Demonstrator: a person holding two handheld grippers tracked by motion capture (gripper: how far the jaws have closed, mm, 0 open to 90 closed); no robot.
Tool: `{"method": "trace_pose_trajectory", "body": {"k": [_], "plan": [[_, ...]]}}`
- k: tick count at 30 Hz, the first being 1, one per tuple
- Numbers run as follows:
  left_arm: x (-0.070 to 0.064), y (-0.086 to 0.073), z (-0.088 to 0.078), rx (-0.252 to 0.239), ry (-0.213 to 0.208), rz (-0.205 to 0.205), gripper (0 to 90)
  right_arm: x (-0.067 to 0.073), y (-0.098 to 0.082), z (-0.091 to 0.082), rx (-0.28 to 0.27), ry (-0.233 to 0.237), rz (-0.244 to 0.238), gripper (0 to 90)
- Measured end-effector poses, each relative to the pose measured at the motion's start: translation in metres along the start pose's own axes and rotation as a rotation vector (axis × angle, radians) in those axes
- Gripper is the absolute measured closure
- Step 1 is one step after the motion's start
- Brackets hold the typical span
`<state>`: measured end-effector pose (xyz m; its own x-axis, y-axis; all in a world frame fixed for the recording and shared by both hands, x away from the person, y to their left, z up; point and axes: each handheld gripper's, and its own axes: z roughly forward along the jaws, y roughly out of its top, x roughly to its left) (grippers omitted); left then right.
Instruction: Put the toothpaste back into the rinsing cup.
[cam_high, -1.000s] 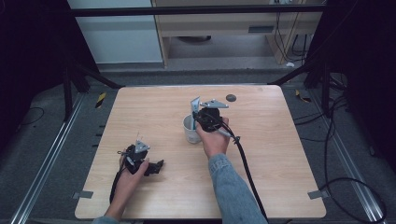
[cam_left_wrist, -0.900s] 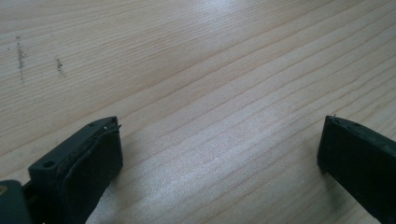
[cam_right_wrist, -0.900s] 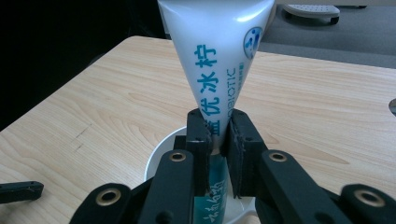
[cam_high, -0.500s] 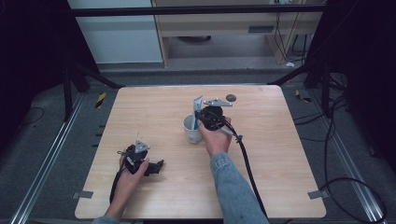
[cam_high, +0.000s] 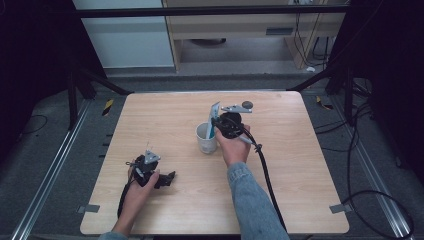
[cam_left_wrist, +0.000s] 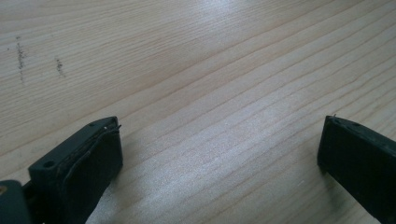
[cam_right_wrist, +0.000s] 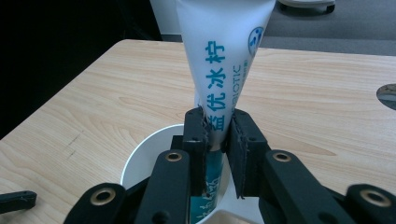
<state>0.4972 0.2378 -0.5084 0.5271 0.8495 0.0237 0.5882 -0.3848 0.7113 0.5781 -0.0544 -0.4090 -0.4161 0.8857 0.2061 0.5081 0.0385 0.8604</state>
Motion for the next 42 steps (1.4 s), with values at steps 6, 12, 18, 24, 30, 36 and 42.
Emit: {"method": "trace_pose_trajectory", "body": {"k": [6, 12, 18, 24, 30, 36, 42], "plan": [[0.000, 0.000, 0.000, 0.000, 0.000, 0.000, 0.0, 0.001, -0.001, 0.000, 0.003, -0.002, -0.004, 76.8], [0.000, 0.000, 0.000, 0.000, 0.000, 0.000, 0.0, 0.002, -0.002, 0.000, 0.007, -0.001, -0.007, 76.9], [0.000, 0.000, 0.000, 0.000, 0.000, 0.000, 0.0, 0.004, -0.003, 0.001, 0.018, 0.004, -0.015, 77.3], [0.000, 0.000, 0.000, 0.000, 0.000, 0.000, 0.0, 0.004, -0.003, 0.000, 0.015, 0.004, -0.028, 77.5], [0.000, 0.000, 0.000, 0.000, 0.000, -0.001, 0.0, 0.008, -0.002, -0.004, 0.018, -0.002, -0.059, 77.4], [0.000, 0.000, 0.000, 0.000, 0.000, 0.000, 0.0, 0.010, 0.001, -0.010, 0.021, -0.013, -0.094, 76.6], [0.000, 0.000, 0.000, 0.000, 0.000, 0.000, 0.0, 0.012, 0.001, -0.014, 0.028, -0.016, -0.113, 71.9]]}}
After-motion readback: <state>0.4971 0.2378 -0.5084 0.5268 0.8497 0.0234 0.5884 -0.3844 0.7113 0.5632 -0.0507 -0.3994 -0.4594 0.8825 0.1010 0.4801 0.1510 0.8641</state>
